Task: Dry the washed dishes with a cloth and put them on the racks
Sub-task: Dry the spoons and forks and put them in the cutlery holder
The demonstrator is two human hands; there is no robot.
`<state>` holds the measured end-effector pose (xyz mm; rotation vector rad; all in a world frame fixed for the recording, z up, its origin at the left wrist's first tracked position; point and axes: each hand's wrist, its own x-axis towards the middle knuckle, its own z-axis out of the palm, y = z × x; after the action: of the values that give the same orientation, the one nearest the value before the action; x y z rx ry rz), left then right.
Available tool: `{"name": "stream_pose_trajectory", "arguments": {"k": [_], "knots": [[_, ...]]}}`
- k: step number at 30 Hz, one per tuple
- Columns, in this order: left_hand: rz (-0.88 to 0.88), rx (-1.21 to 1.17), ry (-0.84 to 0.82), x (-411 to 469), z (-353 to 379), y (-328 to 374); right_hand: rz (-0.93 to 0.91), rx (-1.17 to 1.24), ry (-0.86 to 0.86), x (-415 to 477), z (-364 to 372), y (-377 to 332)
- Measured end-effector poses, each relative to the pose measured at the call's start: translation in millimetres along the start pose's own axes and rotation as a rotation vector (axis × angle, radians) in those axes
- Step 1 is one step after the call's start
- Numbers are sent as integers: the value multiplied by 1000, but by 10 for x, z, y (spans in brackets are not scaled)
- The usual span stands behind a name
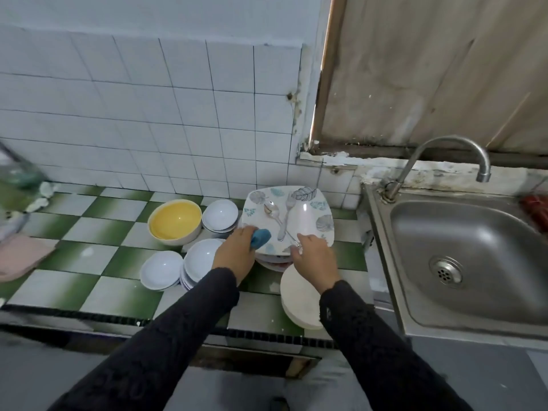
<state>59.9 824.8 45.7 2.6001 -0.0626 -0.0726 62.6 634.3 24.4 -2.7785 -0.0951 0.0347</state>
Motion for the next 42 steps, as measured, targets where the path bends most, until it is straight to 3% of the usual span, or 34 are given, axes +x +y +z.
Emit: {"name": "stream_pose_trajectory", "arguments": {"k": [6,15,25,31,33,37,42], "knots": [[-171,-210,-3,363,38,-131,111,79,-89,500,170,7],[-222,-344,80,970,2,-250,286,253,-104,1448,409,113],[-147,-499,-31,1216,-46,-455,421,187,-152,1830,499,-123],[-117,-614,-130,1234,-203,-693,591,464,-83,1881,491,-148],[-100,-543,-117,1239,-270,-745,579,580,-49,1832,438,-196],[-126,-618,-90,1269,-330,-804,448,834,-3,1638,281,-319],[-137,-535,-42,1276,-329,-731,275,913,74,1441,26,-439]]}}
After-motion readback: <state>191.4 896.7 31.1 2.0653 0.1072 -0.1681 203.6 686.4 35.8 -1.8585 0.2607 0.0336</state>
